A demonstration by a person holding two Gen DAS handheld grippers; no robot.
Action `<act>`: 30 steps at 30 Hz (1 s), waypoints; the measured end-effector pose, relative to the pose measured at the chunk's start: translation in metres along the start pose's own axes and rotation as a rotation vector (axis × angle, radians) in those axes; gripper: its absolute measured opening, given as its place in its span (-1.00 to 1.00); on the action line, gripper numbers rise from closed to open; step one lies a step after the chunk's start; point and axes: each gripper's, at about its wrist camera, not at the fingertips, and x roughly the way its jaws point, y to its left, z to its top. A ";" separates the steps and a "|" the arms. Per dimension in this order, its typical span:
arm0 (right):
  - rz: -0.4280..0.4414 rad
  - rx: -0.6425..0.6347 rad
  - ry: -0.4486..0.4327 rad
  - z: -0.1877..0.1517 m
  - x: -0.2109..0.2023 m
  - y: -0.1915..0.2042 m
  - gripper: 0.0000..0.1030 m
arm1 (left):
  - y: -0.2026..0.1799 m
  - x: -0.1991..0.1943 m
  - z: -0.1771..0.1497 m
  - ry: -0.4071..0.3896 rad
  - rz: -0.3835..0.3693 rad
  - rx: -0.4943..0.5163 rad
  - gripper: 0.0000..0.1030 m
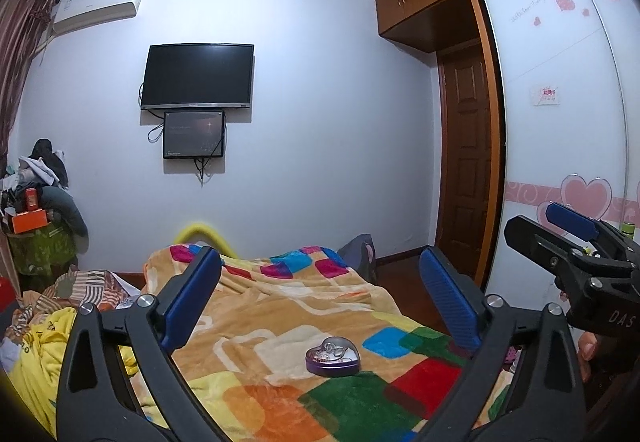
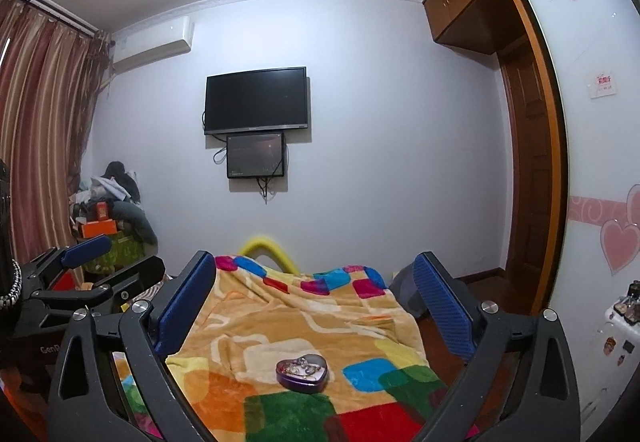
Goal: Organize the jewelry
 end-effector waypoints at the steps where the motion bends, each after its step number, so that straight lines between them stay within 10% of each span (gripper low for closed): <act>1: 0.000 0.001 0.002 -0.001 -0.001 -0.001 0.91 | 0.000 0.001 0.000 0.001 0.001 -0.001 0.95; 30: -0.006 0.006 0.071 -0.004 -0.004 -0.006 0.91 | 0.001 0.016 -0.008 0.039 -0.008 -0.034 0.97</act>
